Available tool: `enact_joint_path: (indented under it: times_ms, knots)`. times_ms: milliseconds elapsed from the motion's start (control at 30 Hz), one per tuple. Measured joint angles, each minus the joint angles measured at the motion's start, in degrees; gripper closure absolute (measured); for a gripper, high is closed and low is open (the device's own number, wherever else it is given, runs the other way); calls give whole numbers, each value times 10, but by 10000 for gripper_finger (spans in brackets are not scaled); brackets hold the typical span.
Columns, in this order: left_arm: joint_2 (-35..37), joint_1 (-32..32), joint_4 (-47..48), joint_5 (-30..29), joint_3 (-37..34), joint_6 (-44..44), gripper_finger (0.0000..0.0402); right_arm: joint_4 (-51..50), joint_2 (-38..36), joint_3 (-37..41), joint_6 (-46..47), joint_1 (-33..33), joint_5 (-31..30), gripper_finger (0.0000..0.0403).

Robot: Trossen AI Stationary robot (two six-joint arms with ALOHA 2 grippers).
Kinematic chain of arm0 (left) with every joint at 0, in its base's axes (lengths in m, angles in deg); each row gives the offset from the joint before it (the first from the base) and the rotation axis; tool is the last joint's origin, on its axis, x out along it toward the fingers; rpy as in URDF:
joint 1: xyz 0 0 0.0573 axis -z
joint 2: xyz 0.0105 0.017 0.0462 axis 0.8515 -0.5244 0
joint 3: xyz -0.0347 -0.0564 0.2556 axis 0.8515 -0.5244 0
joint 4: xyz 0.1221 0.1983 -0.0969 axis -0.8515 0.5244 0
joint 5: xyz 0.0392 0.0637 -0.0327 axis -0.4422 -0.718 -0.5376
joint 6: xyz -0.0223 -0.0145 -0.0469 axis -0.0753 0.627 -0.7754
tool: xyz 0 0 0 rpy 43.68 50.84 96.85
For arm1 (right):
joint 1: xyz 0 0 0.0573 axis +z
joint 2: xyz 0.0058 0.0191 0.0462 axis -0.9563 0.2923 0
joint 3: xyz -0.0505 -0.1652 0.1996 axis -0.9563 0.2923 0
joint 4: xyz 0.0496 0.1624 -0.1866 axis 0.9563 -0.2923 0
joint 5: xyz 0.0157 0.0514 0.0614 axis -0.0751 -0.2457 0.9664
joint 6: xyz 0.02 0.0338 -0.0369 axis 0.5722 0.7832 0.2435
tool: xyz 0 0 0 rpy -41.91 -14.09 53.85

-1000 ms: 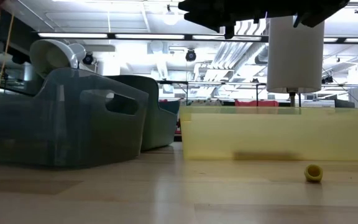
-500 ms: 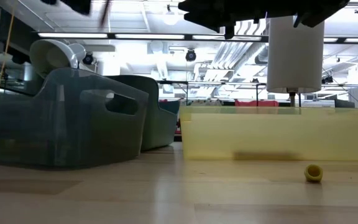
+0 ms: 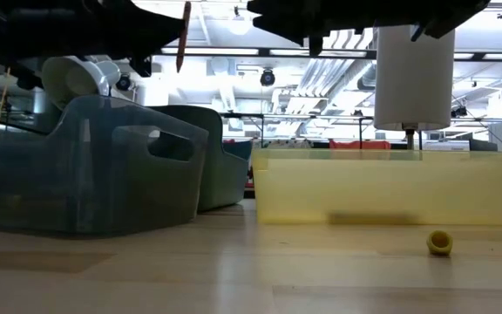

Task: Sort crayons
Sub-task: Put the orange crayon into the yellow bin

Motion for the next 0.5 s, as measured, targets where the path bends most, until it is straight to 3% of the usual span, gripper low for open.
enact_joint_path:
  times_ms: [200, 500]
  knots:
    - [0, -15, -1, -7, 0, -7, 401, 30, 20, 0, -2, 0, 47, 236]
    - [0, -35, -14, -10, 0, -27, 401, 34, 106, -92, -44, 0, 16, 236]
